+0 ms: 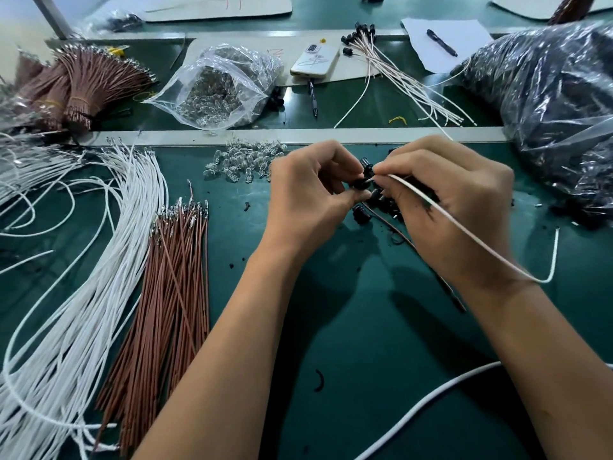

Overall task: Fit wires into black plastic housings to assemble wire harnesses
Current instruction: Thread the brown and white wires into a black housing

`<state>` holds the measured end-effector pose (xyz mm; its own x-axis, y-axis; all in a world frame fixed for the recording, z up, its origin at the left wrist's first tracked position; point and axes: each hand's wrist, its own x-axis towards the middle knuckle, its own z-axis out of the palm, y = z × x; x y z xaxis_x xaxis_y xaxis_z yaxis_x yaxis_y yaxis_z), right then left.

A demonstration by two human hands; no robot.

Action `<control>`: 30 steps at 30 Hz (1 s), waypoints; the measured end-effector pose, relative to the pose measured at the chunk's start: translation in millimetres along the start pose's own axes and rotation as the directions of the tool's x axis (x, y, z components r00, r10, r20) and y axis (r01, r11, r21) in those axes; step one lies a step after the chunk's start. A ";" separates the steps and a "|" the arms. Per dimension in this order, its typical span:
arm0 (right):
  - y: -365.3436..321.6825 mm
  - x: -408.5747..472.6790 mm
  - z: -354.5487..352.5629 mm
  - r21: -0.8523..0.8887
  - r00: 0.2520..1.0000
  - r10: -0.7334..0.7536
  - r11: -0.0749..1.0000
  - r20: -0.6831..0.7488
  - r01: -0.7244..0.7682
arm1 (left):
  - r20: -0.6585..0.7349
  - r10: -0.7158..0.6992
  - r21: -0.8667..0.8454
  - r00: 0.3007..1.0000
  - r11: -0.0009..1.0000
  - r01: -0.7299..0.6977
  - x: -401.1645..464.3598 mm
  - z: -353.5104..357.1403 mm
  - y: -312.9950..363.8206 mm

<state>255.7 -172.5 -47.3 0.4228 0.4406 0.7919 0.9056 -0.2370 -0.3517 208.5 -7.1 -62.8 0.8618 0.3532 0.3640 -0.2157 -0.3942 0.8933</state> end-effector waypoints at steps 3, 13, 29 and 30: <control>-0.9 -0.4 1.1 -0.028 0.999 -0.023 0.999 0.022 0.023 | 0.004 0.044 0.071 0.999 0.997 -0.044 -0.3 -1.0 0.3; 4.4 -3.1 5.2 -0.042 0.995 0.048 0.998 0.091 -0.045 | -0.014 0.201 0.260 0.980 0.947 -0.191 -0.3 2.7 1.5; 19.4 -5.3 3.8 0.381 0.867 0.496 0.791 0.056 -0.478 | 0.080 0.024 -0.024 0.997 0.999 -0.022 -3.4 8.2 4.7; 19.7 -4.9 3.0 0.365 0.871 0.489 0.801 0.058 -0.474 | 0.081 0.034 -0.018 0.996 0.999 -0.033 -3.5 8.6 4.8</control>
<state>271.6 -176.7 -59.6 0.8124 0.3177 0.4889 0.5373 -0.0824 -0.8394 208.4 -17.6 -62.1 0.8884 0.2694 0.3718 -0.2524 -0.3899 0.8856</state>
